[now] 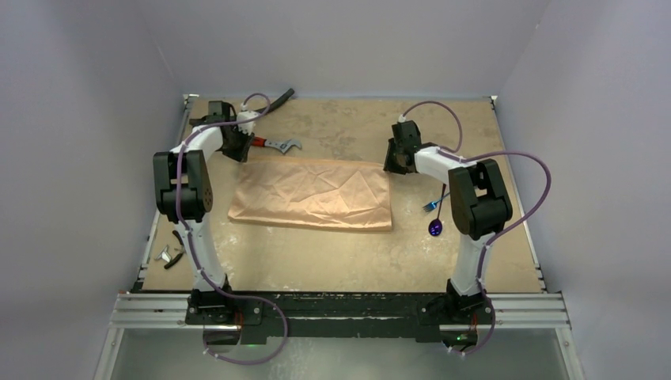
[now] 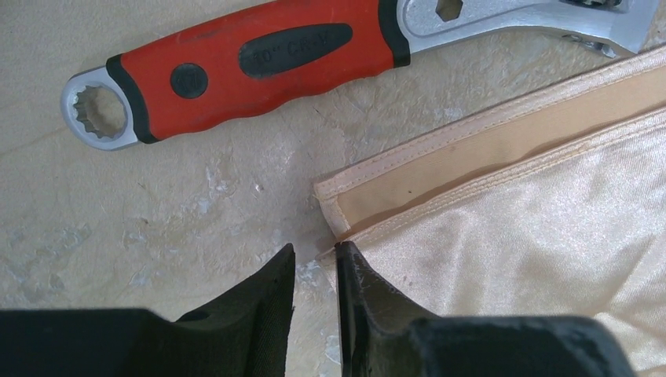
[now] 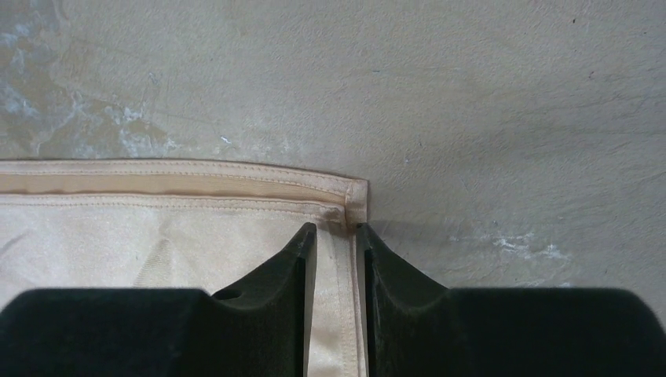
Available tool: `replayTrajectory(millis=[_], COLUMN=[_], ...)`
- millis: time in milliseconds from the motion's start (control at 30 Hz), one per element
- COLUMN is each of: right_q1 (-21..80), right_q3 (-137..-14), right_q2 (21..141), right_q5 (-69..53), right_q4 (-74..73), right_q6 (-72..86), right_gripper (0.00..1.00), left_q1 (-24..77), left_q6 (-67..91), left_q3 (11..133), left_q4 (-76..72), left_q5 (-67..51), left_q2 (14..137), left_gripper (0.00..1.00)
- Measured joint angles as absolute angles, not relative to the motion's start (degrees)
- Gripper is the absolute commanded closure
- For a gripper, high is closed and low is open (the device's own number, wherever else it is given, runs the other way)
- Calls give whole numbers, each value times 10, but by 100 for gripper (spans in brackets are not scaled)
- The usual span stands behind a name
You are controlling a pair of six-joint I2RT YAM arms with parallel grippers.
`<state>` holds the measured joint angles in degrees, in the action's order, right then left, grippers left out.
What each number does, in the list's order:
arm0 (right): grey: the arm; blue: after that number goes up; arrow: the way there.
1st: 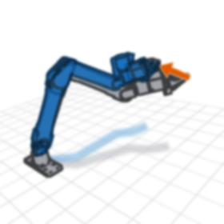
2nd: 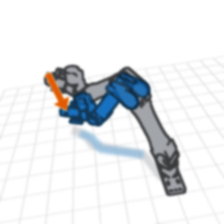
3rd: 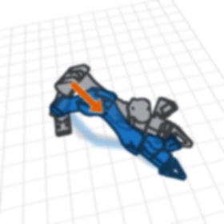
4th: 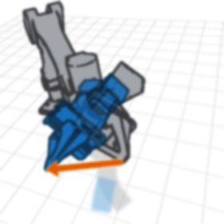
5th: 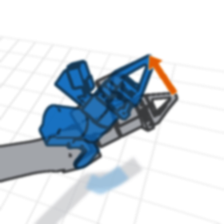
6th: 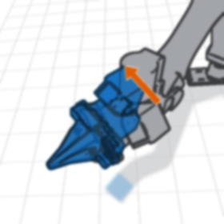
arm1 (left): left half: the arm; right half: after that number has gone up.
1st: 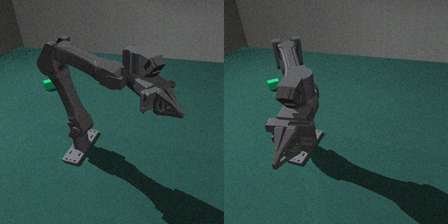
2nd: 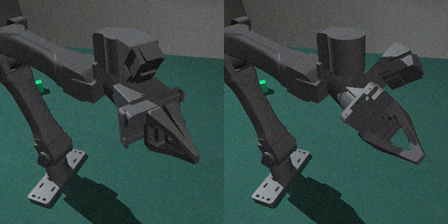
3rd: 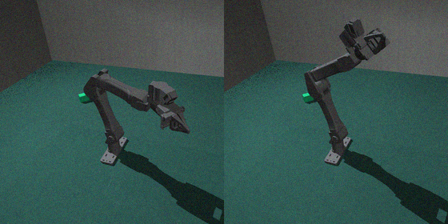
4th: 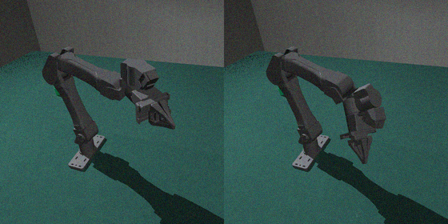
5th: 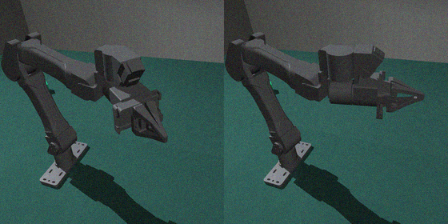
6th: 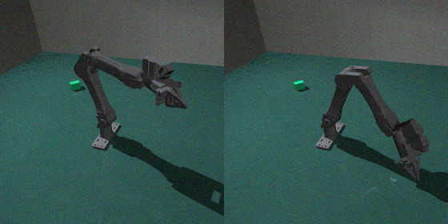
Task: Fold the napkin into a case and place the utensils inside
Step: Smooth out the rectangle-folded napkin at the center of the board.
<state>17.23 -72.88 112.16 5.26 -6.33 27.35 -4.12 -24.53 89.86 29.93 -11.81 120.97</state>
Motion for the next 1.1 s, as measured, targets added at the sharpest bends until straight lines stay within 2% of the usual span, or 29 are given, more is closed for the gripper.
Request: replayTrajectory(millis=[100, 433, 500, 600, 633, 1100], right_q1=[172, 172, 172, 172, 172, 172], right_q3=[-732, -734, -734, -734, -734, -734], right_q2=[1122, 1125, 1128, 1129, 1130, 1114], right_q5=[53, 52, 52, 50, 50, 64], right_q4=[-63, -61, -61, -58, -57, -60], right_q6=[273, 273, 273, 272, 271, 270], right_gripper=[74, 79, 83, 98, 100, 100], left_q1=[-41, -41, -41, -41, -41, -41], left_q6=[-245, -245, -245, -245, -245, -235], left_q3=[897, 889, 889, 887, 886, 885], left_q4=[295, 279, 278, 277, 276, 274], left_q5=[-118, -123, -124, -126, -127, -143], left_q2=[1210, 1210, 1210, 1210, 1210, 1209], left_gripper=[83, 88, 90, 96, 99, 100])
